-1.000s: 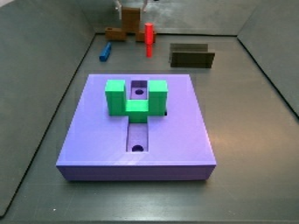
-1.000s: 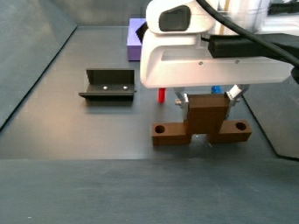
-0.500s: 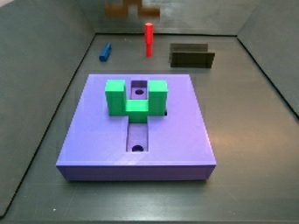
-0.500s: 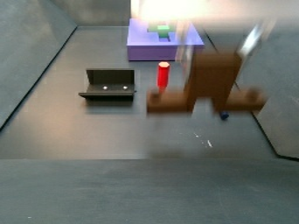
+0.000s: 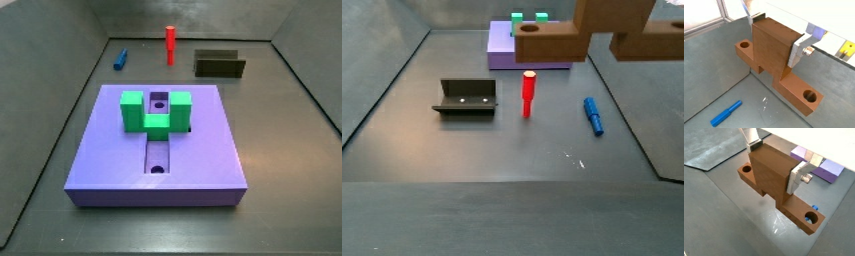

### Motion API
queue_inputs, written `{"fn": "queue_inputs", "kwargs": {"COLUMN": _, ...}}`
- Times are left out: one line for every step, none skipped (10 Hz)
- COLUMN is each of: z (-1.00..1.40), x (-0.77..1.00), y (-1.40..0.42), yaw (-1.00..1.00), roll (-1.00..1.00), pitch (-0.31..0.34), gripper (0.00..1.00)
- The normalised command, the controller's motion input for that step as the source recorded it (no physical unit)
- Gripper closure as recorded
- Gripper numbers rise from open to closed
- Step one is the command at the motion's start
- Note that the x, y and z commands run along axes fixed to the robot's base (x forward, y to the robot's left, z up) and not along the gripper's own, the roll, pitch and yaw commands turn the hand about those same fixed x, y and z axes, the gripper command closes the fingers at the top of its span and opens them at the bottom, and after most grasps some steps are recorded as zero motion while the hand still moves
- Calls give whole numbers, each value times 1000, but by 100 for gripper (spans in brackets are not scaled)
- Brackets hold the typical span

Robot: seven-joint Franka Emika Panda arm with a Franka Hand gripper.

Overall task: Pick up the brown object. Move up. Move to above the board. Insert the brown object.
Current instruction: Move to above the board.

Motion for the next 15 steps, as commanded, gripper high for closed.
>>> {"fn": "queue_inputs", "kwargs": {"z": 176, "x": 9, "y": 5, "yaw": 0, "roll": 0, "pitch": 50, "gripper": 100}}
{"fn": "queue_inputs", "kwargs": {"z": 139, "x": 163, "y": -1400, "yaw": -64, "roll": -135, "pitch": 133, "gripper": 100}}
{"fn": "queue_inputs", "kwargs": {"z": 126, "x": 164, "y": -1400, "yaw": -58, "roll": -115, "pitch": 119, "gripper": 100}}
{"fn": "queue_inputs", "kwargs": {"z": 126, "x": 159, "y": -1400, "yaw": -25, "roll": -37, "pitch": 65, "gripper": 100}}
{"fn": "queue_inputs", "kwargs": {"z": 128, "x": 155, "y": -1400, "yaw": 1, "roll": -54, "pitch": 13, "gripper": 100}}
{"fn": "queue_inputs", "kwargs": {"z": 131, "x": 155, "y": -1400, "yaw": -4, "roll": -11, "pitch": 25, "gripper": 100}}
{"fn": "queue_inputs", "kwargs": {"z": 131, "x": 156, "y": -1400, "yaw": 8, "roll": -10, "pitch": 21, "gripper": 100}}
{"fn": "queue_inputs", "kwargs": {"z": 134, "x": 155, "y": -1400, "yaw": 2, "roll": -42, "pitch": 20, "gripper": 100}}
{"fn": "queue_inputs", "kwargs": {"z": 145, "x": 157, "y": -1400, "yaw": 6, "roll": -7, "pitch": 32, "gripper": 100}}
{"fn": "queue_inputs", "kwargs": {"z": 150, "x": 161, "y": -1400, "yaw": 11, "roll": 13, "pitch": 51, "gripper": 100}}
{"fn": "queue_inputs", "kwargs": {"z": 155, "x": 180, "y": -1400, "yaw": 7, "roll": -2, "pitch": 82, "gripper": 100}}
{"fn": "queue_inputs", "kwargs": {"z": 156, "x": 200, "y": -1400, "yaw": 11, "roll": 3, "pitch": 109, "gripper": 100}}
{"fn": "queue_inputs", "kwargs": {"z": 164, "x": 238, "y": -1400, "yaw": 7, "roll": 3, "pitch": 144, "gripper": 100}}
{"fn": "queue_inputs", "kwargs": {"z": 176, "x": 268, "y": -1400, "yaw": 8, "roll": 14, "pitch": 161, "gripper": 100}}
{"fn": "queue_inputs", "kwargs": {"z": 108, "x": 185, "y": -744, "yaw": 5, "roll": 9, "pitch": 170, "gripper": 100}}
